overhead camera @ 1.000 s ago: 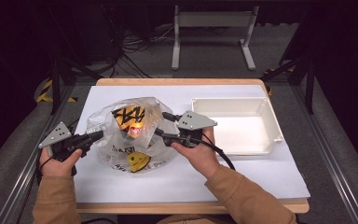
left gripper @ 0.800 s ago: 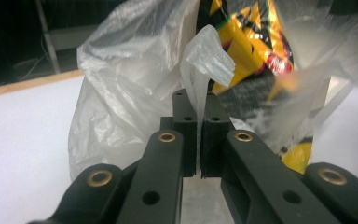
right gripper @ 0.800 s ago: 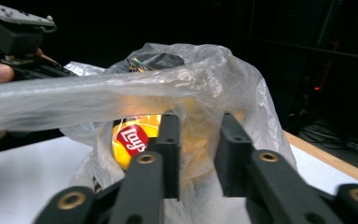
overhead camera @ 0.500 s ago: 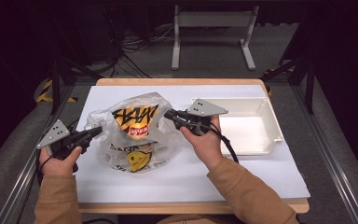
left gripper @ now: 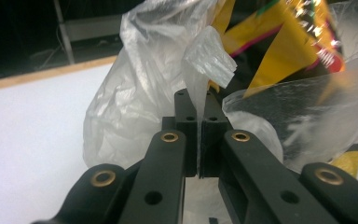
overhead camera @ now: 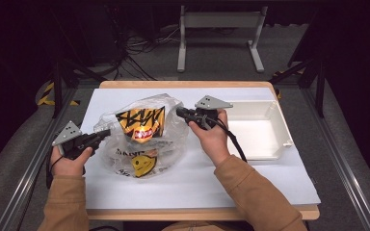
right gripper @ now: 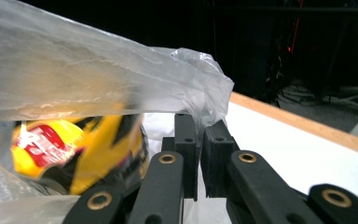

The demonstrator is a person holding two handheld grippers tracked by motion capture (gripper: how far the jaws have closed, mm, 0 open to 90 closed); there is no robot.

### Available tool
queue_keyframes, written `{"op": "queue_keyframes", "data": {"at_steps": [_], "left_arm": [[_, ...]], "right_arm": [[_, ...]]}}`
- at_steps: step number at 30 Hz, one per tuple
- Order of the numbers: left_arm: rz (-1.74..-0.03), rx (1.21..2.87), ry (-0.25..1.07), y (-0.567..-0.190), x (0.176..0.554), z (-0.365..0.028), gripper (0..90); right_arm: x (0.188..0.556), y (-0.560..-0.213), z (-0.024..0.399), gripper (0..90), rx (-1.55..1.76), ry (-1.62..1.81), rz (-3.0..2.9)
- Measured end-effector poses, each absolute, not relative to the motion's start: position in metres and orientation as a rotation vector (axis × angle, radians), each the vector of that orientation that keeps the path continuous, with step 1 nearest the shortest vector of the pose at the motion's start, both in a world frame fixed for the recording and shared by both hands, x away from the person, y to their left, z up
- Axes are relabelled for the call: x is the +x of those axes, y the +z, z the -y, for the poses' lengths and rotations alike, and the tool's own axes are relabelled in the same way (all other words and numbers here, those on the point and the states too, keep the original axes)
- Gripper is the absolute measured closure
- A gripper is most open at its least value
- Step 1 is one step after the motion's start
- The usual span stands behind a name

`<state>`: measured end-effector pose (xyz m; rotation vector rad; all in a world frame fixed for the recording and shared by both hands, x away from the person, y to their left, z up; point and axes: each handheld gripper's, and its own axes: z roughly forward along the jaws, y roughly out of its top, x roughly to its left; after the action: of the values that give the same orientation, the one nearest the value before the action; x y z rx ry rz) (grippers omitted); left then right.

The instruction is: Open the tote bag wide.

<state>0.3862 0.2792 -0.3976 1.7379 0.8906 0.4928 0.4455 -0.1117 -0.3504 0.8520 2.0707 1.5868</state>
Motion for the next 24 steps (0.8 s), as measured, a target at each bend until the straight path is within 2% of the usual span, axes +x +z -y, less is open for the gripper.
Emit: {"op": "queue_keyframes", "data": {"at_steps": [10, 24], "left_arm": [[-0.948, 1.779, 0.420, -0.416, 0.389, -0.281, 88.9], [-1.042, 1.944, 0.362, -0.438, 0.396, -0.269, 88.5]], "right_arm": [[0.448, -0.370, 0.111, 84.9, 0.955, 1.520, -2.200], [0.443, -0.385, 0.108, 86.0, 1.013, 1.418, -2.326]]}}
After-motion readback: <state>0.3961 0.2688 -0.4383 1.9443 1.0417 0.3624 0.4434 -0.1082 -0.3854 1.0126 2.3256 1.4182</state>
